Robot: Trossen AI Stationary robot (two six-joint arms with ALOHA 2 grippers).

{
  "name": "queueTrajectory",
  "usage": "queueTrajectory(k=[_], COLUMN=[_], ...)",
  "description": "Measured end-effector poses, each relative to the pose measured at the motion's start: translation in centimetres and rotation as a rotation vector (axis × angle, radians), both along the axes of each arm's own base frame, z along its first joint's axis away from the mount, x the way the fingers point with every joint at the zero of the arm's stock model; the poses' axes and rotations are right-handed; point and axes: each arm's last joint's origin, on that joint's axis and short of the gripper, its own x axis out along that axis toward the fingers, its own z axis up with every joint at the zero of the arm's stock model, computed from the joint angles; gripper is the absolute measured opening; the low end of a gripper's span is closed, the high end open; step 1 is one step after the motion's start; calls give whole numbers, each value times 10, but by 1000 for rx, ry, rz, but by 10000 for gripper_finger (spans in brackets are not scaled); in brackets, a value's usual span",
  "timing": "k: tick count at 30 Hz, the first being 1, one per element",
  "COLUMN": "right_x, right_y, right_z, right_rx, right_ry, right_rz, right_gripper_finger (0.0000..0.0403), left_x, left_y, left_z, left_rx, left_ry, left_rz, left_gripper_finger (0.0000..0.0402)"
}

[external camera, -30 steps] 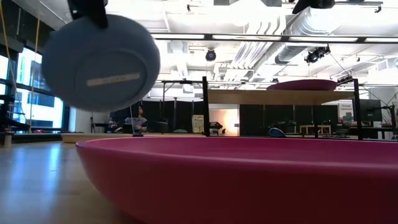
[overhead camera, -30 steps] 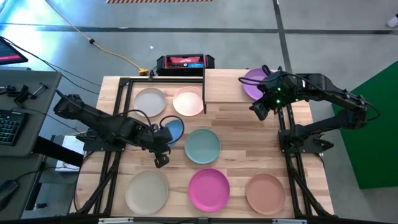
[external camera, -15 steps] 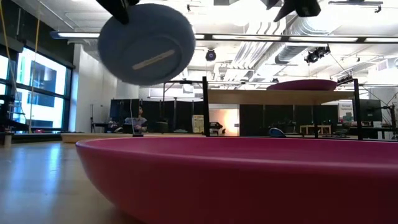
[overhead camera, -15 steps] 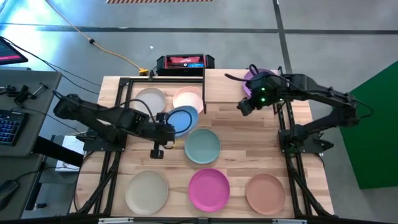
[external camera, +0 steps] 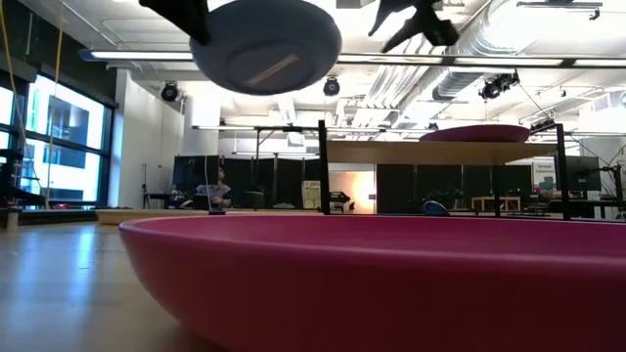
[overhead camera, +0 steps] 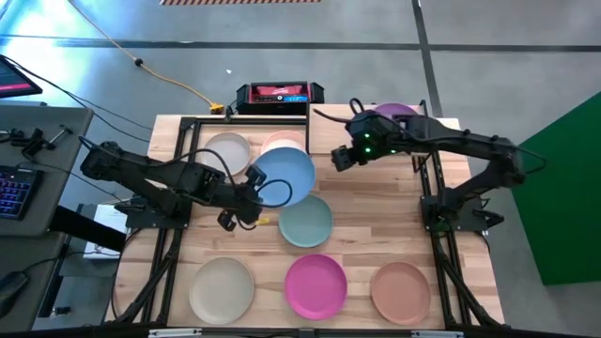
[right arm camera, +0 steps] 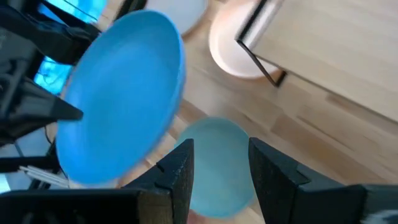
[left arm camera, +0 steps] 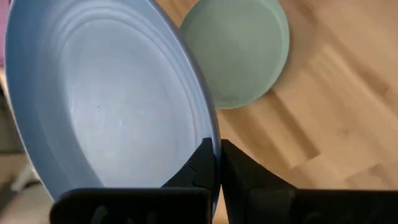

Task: Place and stack plates onto a shelf
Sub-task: Stack the blue plate on top of the purple plate on the shelf

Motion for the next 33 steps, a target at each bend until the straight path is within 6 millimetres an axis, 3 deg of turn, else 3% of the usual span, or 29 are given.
queueTrajectory(k=[6, 25, 33], right_x=[18, 31, 44], right_y=[-4, -6, 5], right_z=[-6, -13, -19], right_rx=[-17, -10, -6], right_ry=[-44, -60, -75], right_rz=[-2, -13, 22], right_gripper_finger=[133, 133, 133], left_x=[0, 1, 1], left_y=[1, 0, 0], left_z=[0, 1, 1], left_rx=[86, 98, 96], left_ry=[13, 19, 13], left_rz=[-56, -104, -104], left_gripper_finger=[1, 1, 1])
